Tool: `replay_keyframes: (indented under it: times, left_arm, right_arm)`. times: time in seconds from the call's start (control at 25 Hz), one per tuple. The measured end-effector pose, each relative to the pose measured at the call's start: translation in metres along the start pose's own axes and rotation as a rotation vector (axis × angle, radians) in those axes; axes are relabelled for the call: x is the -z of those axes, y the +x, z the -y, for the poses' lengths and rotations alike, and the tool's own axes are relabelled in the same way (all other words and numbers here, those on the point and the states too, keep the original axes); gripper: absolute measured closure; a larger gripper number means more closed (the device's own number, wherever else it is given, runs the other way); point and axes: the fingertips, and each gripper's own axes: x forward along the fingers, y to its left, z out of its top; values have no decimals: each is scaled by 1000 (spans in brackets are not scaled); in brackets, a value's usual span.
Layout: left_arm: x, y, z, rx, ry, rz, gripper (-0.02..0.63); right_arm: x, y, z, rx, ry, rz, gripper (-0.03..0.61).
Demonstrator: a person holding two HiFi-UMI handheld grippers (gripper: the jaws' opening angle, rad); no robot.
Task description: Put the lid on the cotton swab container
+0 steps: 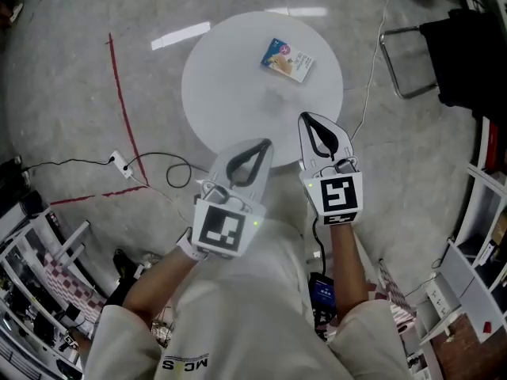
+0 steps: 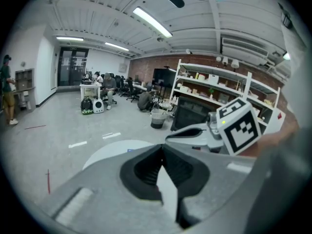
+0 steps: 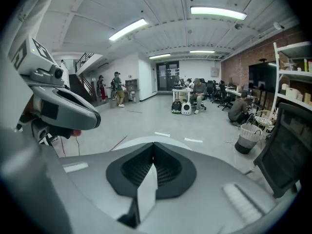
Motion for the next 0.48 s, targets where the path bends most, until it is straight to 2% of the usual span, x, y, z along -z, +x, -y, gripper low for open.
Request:
replay_keyframes:
  times: [0.36,0.48]
  left_arm:
    - [-28,-49,15,4,-6,69,614]
    - [-38,-64,19,17,20,77,614]
  right_arm:
    - [-30,-62,-32,27,-24,52,580]
    - [-39,-85,-41,51,-28,47,581]
